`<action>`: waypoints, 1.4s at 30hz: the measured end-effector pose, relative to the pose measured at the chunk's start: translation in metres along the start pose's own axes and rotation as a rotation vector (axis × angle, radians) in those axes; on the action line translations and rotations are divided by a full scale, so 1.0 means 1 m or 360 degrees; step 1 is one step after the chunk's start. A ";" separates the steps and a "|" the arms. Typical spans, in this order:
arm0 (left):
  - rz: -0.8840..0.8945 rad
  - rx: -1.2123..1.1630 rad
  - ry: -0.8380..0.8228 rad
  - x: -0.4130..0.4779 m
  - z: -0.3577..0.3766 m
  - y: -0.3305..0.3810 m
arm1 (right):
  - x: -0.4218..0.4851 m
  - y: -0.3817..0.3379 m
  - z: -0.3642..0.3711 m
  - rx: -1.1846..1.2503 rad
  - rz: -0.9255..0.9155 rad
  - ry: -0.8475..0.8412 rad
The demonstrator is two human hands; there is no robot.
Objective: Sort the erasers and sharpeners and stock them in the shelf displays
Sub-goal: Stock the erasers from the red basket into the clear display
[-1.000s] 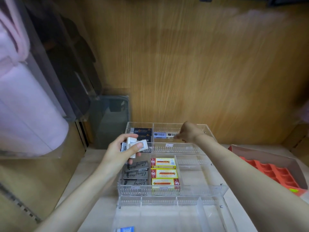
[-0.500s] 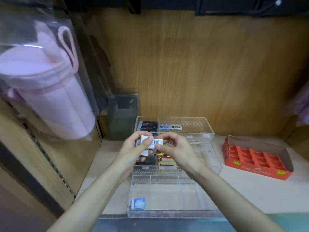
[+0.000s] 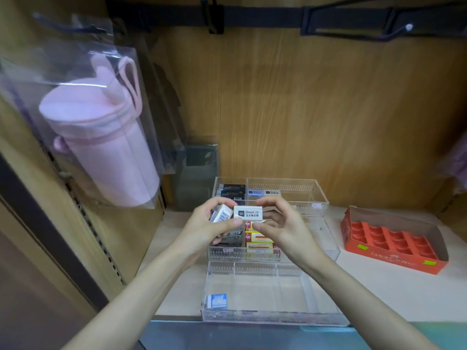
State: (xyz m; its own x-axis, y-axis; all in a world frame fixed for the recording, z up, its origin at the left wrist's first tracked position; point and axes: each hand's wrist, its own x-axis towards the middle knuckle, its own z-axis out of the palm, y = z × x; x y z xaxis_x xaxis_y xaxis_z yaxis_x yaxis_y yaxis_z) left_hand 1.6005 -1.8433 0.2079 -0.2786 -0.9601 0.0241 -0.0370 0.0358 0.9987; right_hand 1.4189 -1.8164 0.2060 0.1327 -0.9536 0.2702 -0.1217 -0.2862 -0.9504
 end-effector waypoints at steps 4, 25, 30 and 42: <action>-0.0046 0.0093 0.0032 0.011 0.007 -0.007 | 0.007 0.017 -0.006 -0.0648 -0.0222 0.0114; -0.0100 -0.0423 0.0220 0.068 0.010 -0.049 | 0.145 0.087 -0.073 -0.1505 0.0589 0.0228; -0.0114 -0.0406 0.0199 0.066 0.007 -0.047 | 0.146 0.086 -0.071 -0.1455 0.0723 0.0286; -0.0068 -0.0253 0.0024 0.047 -0.001 -0.034 | 0.085 0.038 -0.028 -0.0958 0.0045 0.0136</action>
State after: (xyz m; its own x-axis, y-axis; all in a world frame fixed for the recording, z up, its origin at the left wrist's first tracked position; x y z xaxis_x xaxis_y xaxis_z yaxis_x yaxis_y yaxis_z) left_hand 1.5894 -1.8901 0.1751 -0.2653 -0.9640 -0.0194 0.1038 -0.0485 0.9934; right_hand 1.3979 -1.9109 0.1970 0.0450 -0.9586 0.2812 -0.6623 -0.2394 -0.7100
